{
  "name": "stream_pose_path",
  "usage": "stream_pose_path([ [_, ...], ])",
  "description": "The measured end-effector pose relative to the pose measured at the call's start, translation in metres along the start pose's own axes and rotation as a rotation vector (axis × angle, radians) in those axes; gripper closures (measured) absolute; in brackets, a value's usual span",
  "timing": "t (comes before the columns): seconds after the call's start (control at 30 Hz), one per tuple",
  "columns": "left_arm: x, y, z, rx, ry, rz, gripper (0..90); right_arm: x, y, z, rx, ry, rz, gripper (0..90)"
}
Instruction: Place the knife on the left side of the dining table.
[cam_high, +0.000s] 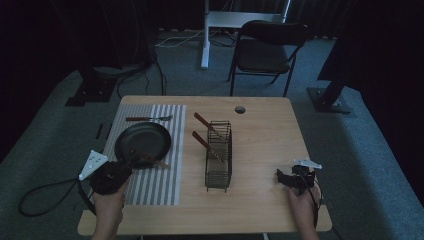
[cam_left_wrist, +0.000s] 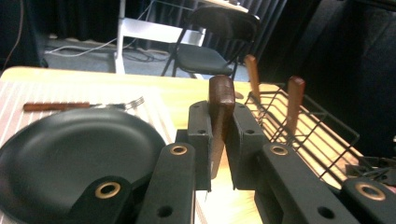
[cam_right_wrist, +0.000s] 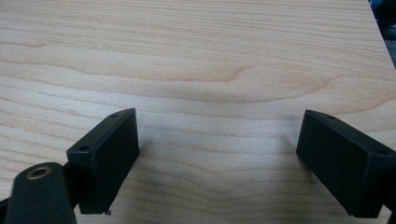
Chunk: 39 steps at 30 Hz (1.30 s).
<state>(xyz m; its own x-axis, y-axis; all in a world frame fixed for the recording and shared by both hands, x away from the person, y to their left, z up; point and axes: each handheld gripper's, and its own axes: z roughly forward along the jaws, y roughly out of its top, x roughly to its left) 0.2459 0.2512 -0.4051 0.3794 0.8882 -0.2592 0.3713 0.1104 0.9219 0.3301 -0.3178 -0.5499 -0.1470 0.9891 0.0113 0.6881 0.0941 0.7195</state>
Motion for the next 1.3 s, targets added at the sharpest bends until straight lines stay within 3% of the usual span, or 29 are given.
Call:
stream_pose_path([
  [0.4, 0.006, -0.027, -0.010, 0.032, 0.022, -0.056, 82.0, 0.000, 0.000, 0.000, 0.000, 0.000, 0.001, 12.0],
  [0.83, 0.011, -0.038, -0.010, 0.034, -0.011, -0.131, 81.9, 0.000, 0.000, 0.000, 0.000, 0.000, 0.000, 12.0],
  [0.9, 0.011, -0.041, -0.009, 0.046, 0.008, -0.117, 81.9, 0.000, 0.000, 0.000, 0.000, 0.000, 0.000, 12.0],
  [1.13, 0.016, -0.044, -0.011, 0.033, 0.017, -0.137, 78.7, 0.000, 0.000, 0.000, 0.000, 0.000, 0.000, 12.0],
  [1.2, 0.022, -0.045, -0.012, 0.026, 0.034, -0.152, 73.4, 0.000, 0.000, 0.000, 0.000, 0.000, 0.000, 12.0],
  [1.3, 0.029, -0.047, -0.014, 0.028, 0.052, -0.171, 73.0, 0.000, 0.000, 0.000, 0.000, 0.000, 0.000, 12.0],
])
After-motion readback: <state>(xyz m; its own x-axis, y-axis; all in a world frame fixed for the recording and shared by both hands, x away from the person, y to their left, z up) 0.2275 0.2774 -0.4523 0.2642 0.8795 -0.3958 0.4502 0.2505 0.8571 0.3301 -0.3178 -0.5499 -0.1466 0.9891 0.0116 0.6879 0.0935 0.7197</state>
